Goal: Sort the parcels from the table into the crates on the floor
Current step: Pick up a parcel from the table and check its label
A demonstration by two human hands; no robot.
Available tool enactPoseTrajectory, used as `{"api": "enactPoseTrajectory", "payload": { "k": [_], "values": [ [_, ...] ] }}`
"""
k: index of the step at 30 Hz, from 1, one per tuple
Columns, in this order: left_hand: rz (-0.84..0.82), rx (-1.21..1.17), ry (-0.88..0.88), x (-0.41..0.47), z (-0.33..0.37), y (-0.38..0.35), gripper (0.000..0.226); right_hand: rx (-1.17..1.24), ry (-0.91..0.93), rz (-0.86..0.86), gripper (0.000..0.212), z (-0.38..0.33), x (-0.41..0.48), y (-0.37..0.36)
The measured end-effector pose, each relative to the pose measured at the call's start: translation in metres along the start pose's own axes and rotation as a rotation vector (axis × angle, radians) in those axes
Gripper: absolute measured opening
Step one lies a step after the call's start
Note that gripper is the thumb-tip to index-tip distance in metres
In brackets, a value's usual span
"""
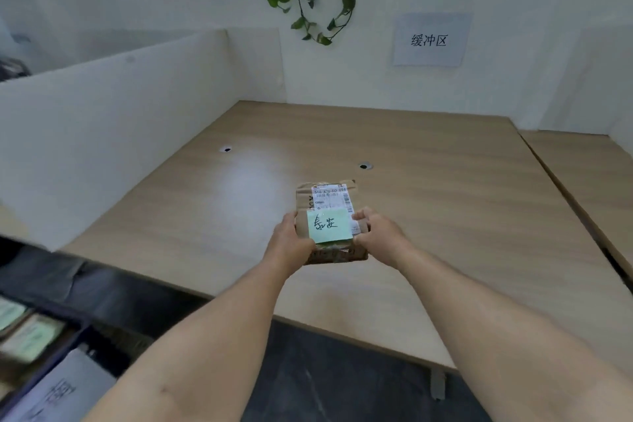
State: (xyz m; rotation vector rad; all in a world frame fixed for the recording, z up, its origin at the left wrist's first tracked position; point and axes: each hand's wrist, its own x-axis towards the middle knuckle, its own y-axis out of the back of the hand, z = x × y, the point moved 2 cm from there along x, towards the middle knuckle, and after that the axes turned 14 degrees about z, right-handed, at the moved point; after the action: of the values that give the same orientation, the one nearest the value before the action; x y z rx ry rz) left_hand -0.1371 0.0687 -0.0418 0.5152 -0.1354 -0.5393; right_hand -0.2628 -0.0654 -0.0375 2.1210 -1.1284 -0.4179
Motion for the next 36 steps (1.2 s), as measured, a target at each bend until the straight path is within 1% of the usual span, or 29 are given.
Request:
{"api": "enactPoseTrajectory", "payload": {
  "k": [2, 5, 8, 14, 21, 25, 31, 36],
  "values": [
    [0.016, 0.015, -0.010, 0.002, -0.022, 0.037, 0.070, -0.038, 0.081, -0.030, 0.056, -0.032, -0.009, -0.030],
    [0.063, 0.054, -0.036, 0.006, -0.055, 0.094, 0.079, -0.046, 0.161, -0.073, 0.062, -0.079, -0.022, -0.073],
    [0.118, 0.111, -0.049, 0.007, -0.089, 0.146, 0.083, -0.056, 0.221, -0.118, 0.058, -0.121, -0.035, -0.116],
    [0.217, 0.165, 0.030, -0.011, -0.164, 0.235, 0.080, -0.085, 0.332, -0.222, 0.046, -0.185, -0.070, -0.209],
    [0.370, 0.191, 0.125, -0.046, -0.240, 0.328, 0.079, -0.117, 0.496, -0.340, 0.044, -0.251, -0.118, -0.305],
    [0.452, 0.220, 0.205, -0.064, -0.270, 0.365, 0.079, -0.135, 0.584, -0.408, 0.048, -0.280, -0.144, -0.342],
    [0.560, 0.165, 0.303, -0.077, -0.305, 0.412, 0.079, -0.128, 0.740, -0.488, 0.053, -0.327, -0.162, -0.390],
    [0.663, 0.155, 0.380, -0.073, -0.335, 0.451, 0.080, -0.088, 0.787, -0.581, 0.051, -0.366, -0.166, -0.442]
  ]
}}
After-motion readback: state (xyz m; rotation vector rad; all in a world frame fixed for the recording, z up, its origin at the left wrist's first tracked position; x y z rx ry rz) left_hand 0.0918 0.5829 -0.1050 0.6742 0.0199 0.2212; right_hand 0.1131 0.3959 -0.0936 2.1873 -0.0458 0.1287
